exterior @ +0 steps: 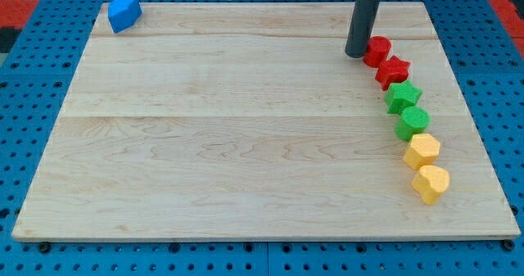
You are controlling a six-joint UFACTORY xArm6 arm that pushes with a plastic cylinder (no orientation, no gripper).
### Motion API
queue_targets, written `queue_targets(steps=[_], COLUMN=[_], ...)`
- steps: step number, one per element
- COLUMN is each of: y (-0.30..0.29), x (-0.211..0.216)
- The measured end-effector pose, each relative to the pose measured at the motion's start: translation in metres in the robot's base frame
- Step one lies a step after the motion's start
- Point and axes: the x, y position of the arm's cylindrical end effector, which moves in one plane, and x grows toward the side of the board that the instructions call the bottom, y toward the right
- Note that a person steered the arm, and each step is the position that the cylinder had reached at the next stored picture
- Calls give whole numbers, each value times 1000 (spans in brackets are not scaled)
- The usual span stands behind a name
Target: Move your arm towards top left
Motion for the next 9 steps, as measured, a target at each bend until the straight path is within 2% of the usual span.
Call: queue_targets(steps=[4,5,6,7,9], y=[18,17,58,105,109], x=[-4,-33,-53,-51,0])
